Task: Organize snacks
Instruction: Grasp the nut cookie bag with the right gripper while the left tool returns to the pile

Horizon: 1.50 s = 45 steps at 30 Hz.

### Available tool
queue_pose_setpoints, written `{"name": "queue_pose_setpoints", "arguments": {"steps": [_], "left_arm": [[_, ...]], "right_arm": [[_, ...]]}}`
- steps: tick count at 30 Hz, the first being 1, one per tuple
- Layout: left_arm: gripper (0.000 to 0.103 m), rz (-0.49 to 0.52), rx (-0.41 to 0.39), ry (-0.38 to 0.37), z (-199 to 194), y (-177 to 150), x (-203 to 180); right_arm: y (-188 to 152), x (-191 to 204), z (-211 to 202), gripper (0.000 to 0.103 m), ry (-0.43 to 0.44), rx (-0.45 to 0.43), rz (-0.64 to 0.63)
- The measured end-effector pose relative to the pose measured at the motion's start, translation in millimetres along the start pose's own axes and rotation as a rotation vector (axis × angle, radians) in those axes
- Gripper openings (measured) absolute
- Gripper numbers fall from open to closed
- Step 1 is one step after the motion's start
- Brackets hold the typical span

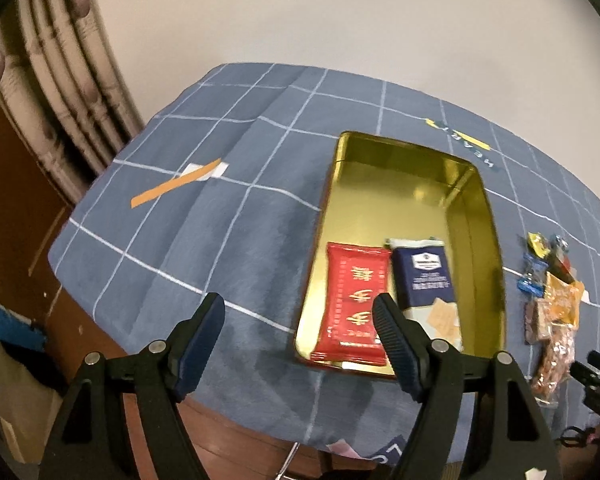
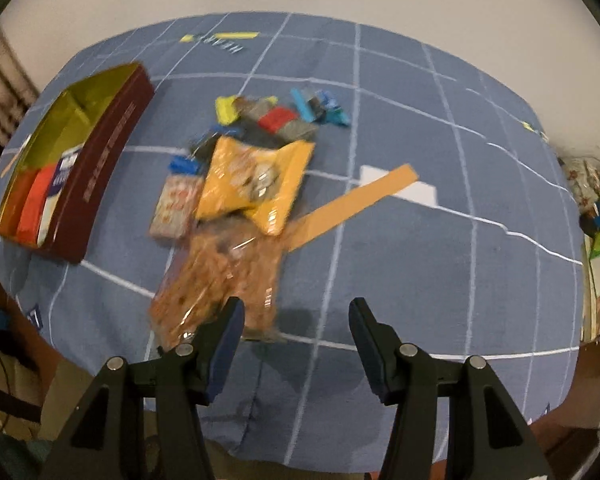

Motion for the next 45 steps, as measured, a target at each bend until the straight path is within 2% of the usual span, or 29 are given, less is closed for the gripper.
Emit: {"name": "queue_pose_setpoints", "arguments": {"steps": [11,17,20,24,27,28,29,36,45], "left_arm": [[0.074,0.129,0.001,-0.053,-14,-9,-50],[0.074,0.188,0.001,-0.090,-19,-12,-80],[0.074,0.223,-0.004,-0.110,-24,-13,-95],[0.074,0.284,-0.012,-0.123,-29,-16,-121],[0.074,0.350,-0.012,-0.140,-32,-23,-144],[0.074,0.369,-0.004,-0.155,-31,-25,-153],[0.074,0.386,0.005,-0.171,-31,-28,-162],[0.074,0.501,0.076,-0.252,-21,-50,-211],[0.074,0.597,0.159,-0.314,-6,-68,-260]], "right_arm": [[13,15,25,0.056,0.034,0.026,0.019],[18,21,41,0.056,0.006,0.037,0.030],[19,23,43,0.056,-0.020,0.013,0.006],[17,23,42,0.055,0.003,0.007,-0.006],[11,19,39,0.046,0.031,-0.001,-0.009],[10,16,38,0.039,0.034,-0.003,-0.016],[8,15,36,0.037,0.036,-0.006,-0.022],[-8,-9,29,0.037,0.072,-0.002,0.000],[-27,-60,17,0.037,0.021,-0.013,0.055]]}}
Point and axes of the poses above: each gripper's, at about its wrist camera, not at the fingertips, and z roughly the way its jaws point, x to its left, y to its top, the point moved 6 cm from there along z, roughly the way its jaws point, and after that the axes turned 6 degrees about y, right-handed, at the moved point
